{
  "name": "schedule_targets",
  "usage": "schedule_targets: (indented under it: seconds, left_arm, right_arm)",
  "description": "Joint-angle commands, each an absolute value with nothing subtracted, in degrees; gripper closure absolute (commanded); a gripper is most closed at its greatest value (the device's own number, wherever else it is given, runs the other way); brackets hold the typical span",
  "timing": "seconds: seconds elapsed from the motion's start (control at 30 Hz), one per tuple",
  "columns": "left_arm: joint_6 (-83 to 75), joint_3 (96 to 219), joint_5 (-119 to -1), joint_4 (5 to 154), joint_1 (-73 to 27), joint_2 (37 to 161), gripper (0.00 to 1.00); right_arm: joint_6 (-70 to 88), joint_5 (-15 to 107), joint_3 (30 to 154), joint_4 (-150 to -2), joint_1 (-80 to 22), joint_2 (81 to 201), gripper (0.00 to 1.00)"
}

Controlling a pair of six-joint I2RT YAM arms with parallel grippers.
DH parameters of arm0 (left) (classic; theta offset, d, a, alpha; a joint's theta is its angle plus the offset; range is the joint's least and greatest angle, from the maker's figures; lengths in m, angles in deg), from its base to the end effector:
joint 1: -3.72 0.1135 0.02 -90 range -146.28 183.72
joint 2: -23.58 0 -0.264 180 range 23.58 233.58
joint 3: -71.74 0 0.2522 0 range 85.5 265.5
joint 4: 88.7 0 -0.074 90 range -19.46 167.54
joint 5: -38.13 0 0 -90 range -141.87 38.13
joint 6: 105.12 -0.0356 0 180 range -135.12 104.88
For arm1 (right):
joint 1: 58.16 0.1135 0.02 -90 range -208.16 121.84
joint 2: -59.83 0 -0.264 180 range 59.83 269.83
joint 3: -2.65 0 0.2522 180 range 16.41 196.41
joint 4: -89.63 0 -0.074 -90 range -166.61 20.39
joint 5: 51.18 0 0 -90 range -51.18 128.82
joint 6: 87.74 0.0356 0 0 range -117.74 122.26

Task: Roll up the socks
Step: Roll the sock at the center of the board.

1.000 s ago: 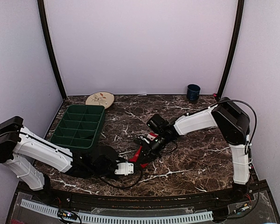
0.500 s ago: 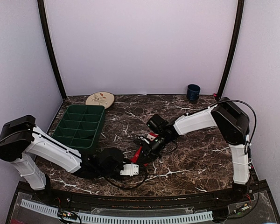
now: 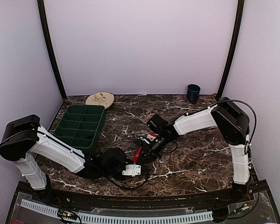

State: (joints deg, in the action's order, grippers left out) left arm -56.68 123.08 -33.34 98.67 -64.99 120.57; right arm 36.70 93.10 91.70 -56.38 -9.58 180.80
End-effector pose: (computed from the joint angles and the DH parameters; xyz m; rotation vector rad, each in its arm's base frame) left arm 0.1242 -0.2875 0.1284 1.7006 1.3962 0.0983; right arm 0.2486 0.3255 0.1200 0.5770 -2.4387 -1.3085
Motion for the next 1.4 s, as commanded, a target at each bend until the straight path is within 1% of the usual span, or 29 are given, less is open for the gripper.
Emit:
schedule_targets:
  seconds: [0.0,0.13,0.3,0.57,0.87,1.37]
  left_arm:
    - [-56.7,124.4,-31.4,98.9,-65.2,120.8,0.73]
    - [-57.6,124.2,-27.9,100.5,-65.2,119.9,0.73]
    - [-57.9,123.3,-26.5,100.1,-65.3,117.5,0.72]
    - [-57.5,122.7,-30.8,98.3,-65.2,114.9,0.72]
    - [-57.3,123.1,-36.9,94.8,-65.2,115.8,0.71]
    - [-56.8,126.4,-37.3,95.7,-65.2,121.7,0.69]
  right_arm:
    - [35.3,94.4,91.0,-55.6,-10.1,181.3,0.96]
    - [35.1,94.2,90.5,-55.6,-10.2,181.2,0.96]
    - [35.0,94.1,90.4,-55.5,-10.4,181.1,0.96]
    - [34.9,94.2,90.6,-55.5,-10.4,181.1,0.96]
    - [33.8,94.1,92.1,-53.8,-10.5,181.6,0.96]
    - [32.7,95.0,93.0,-52.4,-10.5,182.2,0.96]
